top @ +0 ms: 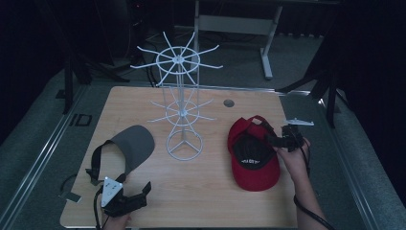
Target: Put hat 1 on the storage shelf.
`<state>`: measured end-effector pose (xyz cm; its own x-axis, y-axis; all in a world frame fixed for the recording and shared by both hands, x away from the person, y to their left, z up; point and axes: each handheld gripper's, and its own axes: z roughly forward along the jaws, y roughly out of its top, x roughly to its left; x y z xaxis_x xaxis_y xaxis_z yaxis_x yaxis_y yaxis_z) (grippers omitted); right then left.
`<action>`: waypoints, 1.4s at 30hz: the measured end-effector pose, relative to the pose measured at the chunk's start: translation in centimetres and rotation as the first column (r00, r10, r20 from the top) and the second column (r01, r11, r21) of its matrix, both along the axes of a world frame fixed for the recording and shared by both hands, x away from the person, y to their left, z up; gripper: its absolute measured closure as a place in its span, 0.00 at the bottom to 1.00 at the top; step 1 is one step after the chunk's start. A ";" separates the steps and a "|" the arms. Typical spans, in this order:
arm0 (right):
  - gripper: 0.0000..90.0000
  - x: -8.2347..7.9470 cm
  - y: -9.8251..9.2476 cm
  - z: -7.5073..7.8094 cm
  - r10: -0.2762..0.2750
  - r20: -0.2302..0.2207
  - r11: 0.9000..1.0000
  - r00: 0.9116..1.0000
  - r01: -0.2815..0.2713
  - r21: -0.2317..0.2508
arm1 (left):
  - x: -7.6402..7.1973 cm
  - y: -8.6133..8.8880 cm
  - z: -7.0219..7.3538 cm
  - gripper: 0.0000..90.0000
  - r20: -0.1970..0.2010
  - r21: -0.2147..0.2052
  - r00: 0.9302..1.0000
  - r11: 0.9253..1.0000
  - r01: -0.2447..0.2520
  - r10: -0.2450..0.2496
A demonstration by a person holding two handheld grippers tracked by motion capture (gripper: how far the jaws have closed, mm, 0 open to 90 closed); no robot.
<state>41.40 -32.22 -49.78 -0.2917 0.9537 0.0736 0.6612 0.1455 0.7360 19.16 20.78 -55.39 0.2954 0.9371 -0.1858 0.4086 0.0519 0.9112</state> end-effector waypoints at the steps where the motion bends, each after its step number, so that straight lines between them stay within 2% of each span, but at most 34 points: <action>1: 0.16 0.2 0.0 -0.3 0.000 -0.009 1.000 1.000 0.000 -0.006 | 0.0 0.0 0.0 0.02 0.002 -0.002 1.000 1.000 -0.002 0.002; 4: 0.19 0.6 0.3 -1.3 0.013 -0.035 1.000 0.999 -0.014 -0.022 | 0.0 0.0 0.0 0.02 0.004 -0.005 1.000 1.000 0.000 0.000; 7: 0.25 0.8 0.6 -2.3 0.035 -0.062 0.997 0.997 -0.039 -0.066 | 0.0 0.0 -0.1 0.02 0.000 0.002 1.000 1.000 -0.006 0.006; 8: 0.30 0.7 0.8 -2.6 0.043 -0.060 0.995 0.997 -0.048 -0.083 | 0.0 0.0 -0.1 0.02 -0.004 0.002 1.000 1.000 -0.005 0.005; 12: 0.42 0.4 1.3 -3.4 0.076 -0.065 0.983 0.995 -0.086 -0.163 | 0.1 0.1 -0.2 0.02 -0.017 -0.006 1.000 1.000 -0.002 0.002; 16: 0.51 0.3 1.7 -4.2 0.093 -0.091 0.972 0.992 -0.110 -0.206 | 0.1 0.1 -0.2 0.02 -0.016 -0.005 1.000 1.000 -0.005 0.005; 20: 0.66 0.2 1.6 -4.2 0.100 -0.099 0.975 0.990 -0.118 -0.186 | 0.1 0.2 -0.2 0.02 -0.019 -0.014 1.000 1.000 -0.008 0.007; 24: 0.84 0.1 2.0 -4.2 0.150 -0.108 0.966 0.983 -0.169 -0.196 | 0.1 0.2 -0.2 0.02 -0.025 -0.017 1.000 1.000 -0.003 0.002; 27: 0.89 0.1 2.2 -4.1 0.159 -0.118 0.963 0.980 -0.180 -0.198 | 0.1 0.2 -0.2 0.02 -0.027 -0.016 1.000 1.000 -0.002 0.002; 30: 0.92 0.1 2.2 -4.0 0.160 -0.136 0.966 0.978 -0.184 -0.183 | 0.1 0.3 -0.2 0.02 -0.028 -0.015 1.000 1.000 -0.005 0.004; 32: 0.94 0.0 2.1 -3.9 0.148 -0.142 0.972 0.979 -0.171 -0.162 | 0.1 0.3 -0.2 0.02 -0.029 -0.017 1.000 1.000 -0.009 0.009; 36: 0.94 -0.7 1.9 -3.3 0.133 -0.103 0.978 0.986 -0.147 -0.147 | 0.2 0.4 -0.2 0.02 -0.034 -0.022 0.999 1.000 -0.019 0.018; 42: 0.95 -1.8 1.0 -1.2 0.127 -0.030 0.986 0.991 -0.130 -0.104 | 0.1 0.3 -0.2 0.02 -0.031 -0.009 0.999 1.000 -0.020 0.020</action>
<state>39.57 -31.18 -50.97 -0.4118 0.9111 -0.0178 0.6483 0.3066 0.6969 19.27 21.11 -55.57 0.2706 0.9410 -0.2031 0.4358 0.0684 0.8974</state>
